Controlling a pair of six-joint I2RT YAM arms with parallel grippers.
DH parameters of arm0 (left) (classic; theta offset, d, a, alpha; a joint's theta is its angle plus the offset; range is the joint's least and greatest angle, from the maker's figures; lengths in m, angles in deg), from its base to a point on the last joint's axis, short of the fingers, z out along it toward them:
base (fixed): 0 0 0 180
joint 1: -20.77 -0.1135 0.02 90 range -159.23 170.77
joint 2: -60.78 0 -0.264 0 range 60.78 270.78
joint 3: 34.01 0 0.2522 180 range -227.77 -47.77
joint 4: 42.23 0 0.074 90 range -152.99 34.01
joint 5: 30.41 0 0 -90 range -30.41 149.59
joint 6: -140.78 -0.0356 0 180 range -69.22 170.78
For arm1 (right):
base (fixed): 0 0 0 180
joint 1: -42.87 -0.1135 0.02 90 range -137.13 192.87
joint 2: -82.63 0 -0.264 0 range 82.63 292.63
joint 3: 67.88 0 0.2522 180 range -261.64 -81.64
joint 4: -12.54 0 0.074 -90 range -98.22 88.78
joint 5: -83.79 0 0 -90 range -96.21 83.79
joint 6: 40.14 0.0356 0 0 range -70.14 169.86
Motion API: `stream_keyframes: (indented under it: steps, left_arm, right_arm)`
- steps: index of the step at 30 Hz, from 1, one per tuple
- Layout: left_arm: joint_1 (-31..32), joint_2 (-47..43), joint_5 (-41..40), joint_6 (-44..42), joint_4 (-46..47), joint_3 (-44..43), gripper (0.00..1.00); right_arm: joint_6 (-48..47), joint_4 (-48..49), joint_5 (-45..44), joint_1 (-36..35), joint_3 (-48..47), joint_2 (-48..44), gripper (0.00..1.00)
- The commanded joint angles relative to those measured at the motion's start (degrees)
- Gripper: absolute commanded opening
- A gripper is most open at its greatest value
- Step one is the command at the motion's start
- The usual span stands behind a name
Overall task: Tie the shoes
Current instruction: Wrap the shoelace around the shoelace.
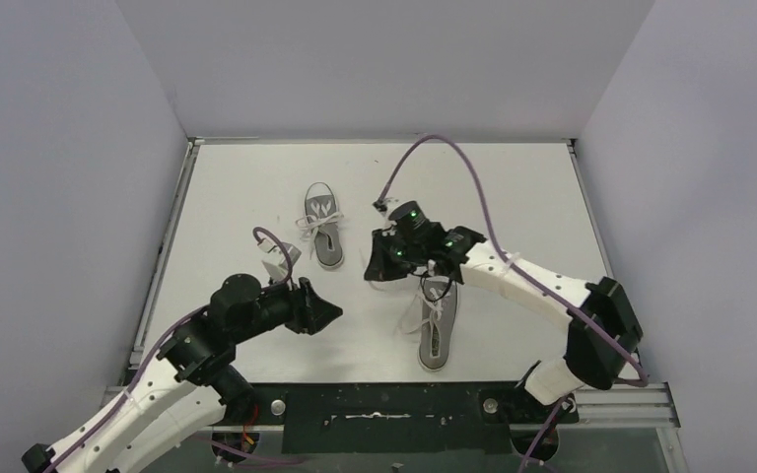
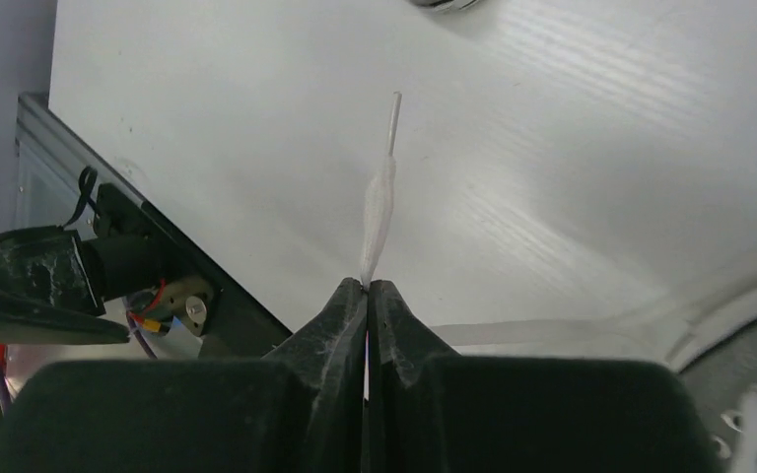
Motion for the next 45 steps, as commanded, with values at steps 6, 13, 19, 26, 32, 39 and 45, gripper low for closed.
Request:
stream_keyframes:
  steps: [6, 13, 19, 26, 32, 39, 45]
  left_arm:
    - [-0.4, -14.6, -9.9, 4.4, -13.8, 1.0, 0.47]
    - [-0.4, -17.2, -9.8, 6.2, -15.1, 1.8, 0.47]
    - [-0.4, -17.4, -8.5, 6.2, -15.1, 1.5, 0.47]
    - [-0.4, -13.5, -4.0, 5.8, -15.7, 0.0, 0.47]
    - [-0.4, -13.5, -2.8, 6.1, -14.8, 0.4, 0.47]
    - [-0.4, -10.3, -1.2, 4.6, -13.3, -1.0, 0.47]
    - [-0.3, -4.6, 4.5, -0.1, -6.4, -0.9, 0.56]
  right_arm:
    - [3.1, 0.3, 3.2, -8.9, -8.3, 13.7, 0.34]
    - [-0.3, -22.8, -18.6, -4.6, -15.4, 18.5, 0.61]
    - [5.3, -24.0, -25.0, 1.0, -18.0, 24.6, 0.54]
    - [3.2, -22.8, -28.6, 3.2, -18.3, 29.6, 0.52]
    - [1.7, -18.5, -26.2, 6.4, -15.3, 30.6, 0.52]
    - [2.0, -14.1, -22.2, 6.6, -13.6, 34.0, 0.45]
    - [0.7, -8.7, -18.2, 6.5, -10.5, 28.4, 0.0]
